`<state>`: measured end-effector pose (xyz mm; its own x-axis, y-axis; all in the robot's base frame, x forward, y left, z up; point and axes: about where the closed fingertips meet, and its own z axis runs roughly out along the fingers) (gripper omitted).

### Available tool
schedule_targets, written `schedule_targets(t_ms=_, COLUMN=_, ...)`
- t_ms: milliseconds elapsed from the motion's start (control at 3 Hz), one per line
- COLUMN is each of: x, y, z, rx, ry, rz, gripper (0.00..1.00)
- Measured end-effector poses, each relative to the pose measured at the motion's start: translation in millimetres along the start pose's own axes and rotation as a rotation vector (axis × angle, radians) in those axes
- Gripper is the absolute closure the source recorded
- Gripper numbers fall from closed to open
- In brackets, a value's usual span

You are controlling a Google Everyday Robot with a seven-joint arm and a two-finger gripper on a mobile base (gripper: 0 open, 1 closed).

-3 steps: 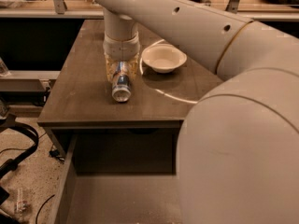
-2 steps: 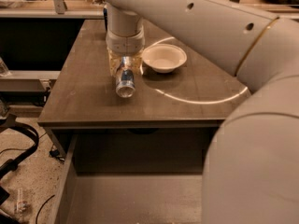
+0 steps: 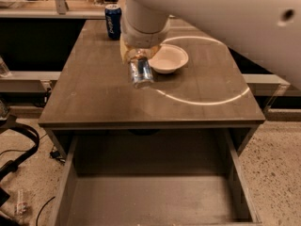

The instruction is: Place redbull can upright

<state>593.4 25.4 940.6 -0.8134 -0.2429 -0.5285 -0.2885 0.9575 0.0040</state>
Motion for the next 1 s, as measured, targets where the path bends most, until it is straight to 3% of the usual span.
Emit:
schedule_targets(t_ms=333, x=28.8, y=-25.9, z=-21.9, rx=-0.025, ry=-0.103, rz=-0.082, gripper=1.0)
schedule_targets(t_ms=667, x=38.9, y=-59.1, z=-19.7, rx=-0.098, ry=-0.189, rz=-0.073, gripper=1.0)
schedule_targets(t_ms=1000, x=10.4, y=-72.9, z=-15.6, rx=-0.232, ry=-0.34, rz=-0.022, gripper=1.0)
